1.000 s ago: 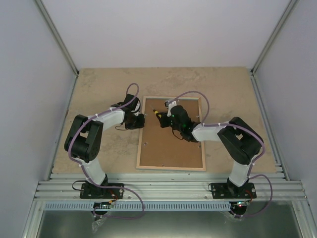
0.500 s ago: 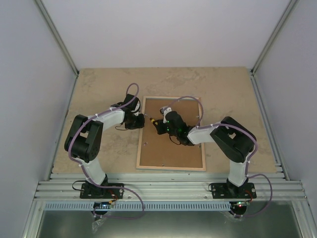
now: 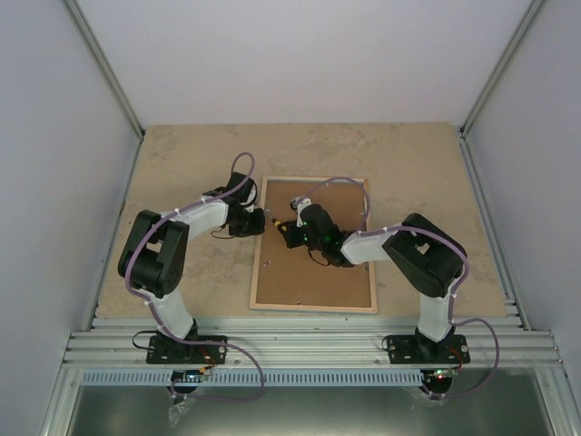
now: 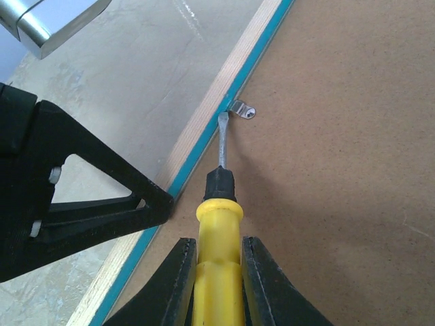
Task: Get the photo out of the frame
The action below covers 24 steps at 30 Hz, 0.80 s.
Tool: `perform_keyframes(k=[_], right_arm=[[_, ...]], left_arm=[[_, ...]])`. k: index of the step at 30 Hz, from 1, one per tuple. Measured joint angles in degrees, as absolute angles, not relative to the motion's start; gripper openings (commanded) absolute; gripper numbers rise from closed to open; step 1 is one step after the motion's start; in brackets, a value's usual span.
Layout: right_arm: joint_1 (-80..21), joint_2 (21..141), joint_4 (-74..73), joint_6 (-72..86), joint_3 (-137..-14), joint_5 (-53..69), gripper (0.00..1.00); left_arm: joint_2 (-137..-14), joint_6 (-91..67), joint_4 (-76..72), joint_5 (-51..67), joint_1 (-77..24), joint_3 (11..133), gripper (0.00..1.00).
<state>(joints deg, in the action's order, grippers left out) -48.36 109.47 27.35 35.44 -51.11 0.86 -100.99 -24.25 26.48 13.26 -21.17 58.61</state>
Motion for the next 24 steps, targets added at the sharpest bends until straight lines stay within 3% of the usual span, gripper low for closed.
perform_keyframes(k=[24], right_arm=[[-49.39,109.89,27.05,38.74,-51.35,-2.15,0.01]], left_arm=[[-100.99,-24.23,26.59,13.43,-21.1,58.61,0.0]])
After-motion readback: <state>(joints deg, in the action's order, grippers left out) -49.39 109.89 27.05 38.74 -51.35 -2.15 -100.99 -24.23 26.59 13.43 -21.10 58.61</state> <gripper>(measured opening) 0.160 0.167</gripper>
